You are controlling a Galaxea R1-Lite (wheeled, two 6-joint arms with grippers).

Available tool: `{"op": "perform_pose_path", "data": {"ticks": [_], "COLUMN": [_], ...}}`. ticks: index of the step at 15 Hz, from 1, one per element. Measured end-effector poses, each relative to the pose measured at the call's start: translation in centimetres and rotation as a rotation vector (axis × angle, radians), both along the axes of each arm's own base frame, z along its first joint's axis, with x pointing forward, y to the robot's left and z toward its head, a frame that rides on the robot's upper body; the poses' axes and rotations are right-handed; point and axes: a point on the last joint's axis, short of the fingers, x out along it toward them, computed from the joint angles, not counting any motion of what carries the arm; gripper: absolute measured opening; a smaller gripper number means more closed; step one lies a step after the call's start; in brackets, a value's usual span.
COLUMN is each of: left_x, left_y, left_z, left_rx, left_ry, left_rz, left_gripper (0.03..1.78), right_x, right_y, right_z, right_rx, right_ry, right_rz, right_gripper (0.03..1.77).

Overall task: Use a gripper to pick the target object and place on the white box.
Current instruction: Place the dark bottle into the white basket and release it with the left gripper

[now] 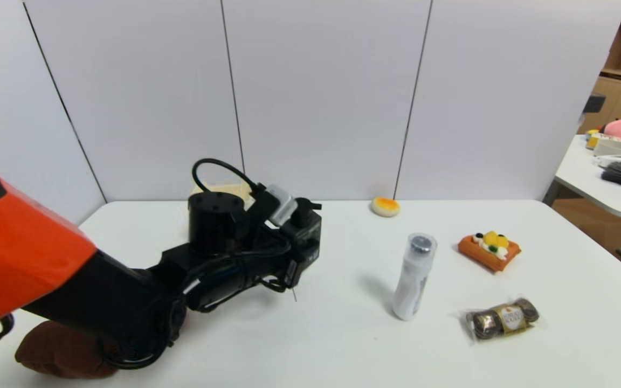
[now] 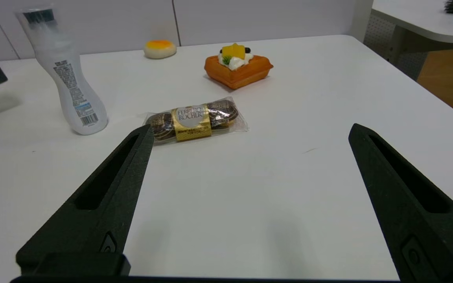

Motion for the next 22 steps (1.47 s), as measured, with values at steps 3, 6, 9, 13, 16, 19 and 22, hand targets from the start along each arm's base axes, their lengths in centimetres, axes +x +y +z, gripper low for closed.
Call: {"op": "perform_pose_path", "data": {"ticks": [3,6,9,13,16,19,22], "left_x": [0.2,0.3,0.6,2.4,4.2,6.5,8.1], "left_y": [3.5,6.9,9.7,11.6,11.7,11.3,10.9], "left_z": [3.2,6.2,7.8,8.5,7.7,6.4,4.6], "left_rx": [-0.032,-0.073,-0.095,-0.111,-0.110,-0.101,-0.085], "left_ry": [-0.051,-0.123,-0.179,-0.207,-0.186,-0.160,-0.124], "left_rz": [0.093,0.186,0.278,0.354,0.370,0.374,0.376], "left_gripper": [0.62,0.62,0.62,0.62,0.62,0.62,0.62], "right_x": [0.0,0.0,0.0,0.0,0.0,0.0,0.0], "right_y": [0.0,0.0,0.0,0.0,0.0,0.0,0.0], "right_z": [0.0,0.0,0.0,0.0,0.0,0.0,0.0], "right_rx": [0.000,0.000,0.000,0.000,0.000,0.000,-0.001], "right_ry": [0.000,0.000,-0.001,0.000,0.000,0.000,0.000], "right_rz": [0.000,0.000,0.000,0.000,0.000,0.000,0.000], "right_gripper": [1.71,1.71,1.71,1.71,1.71,1.71,1.71]}}
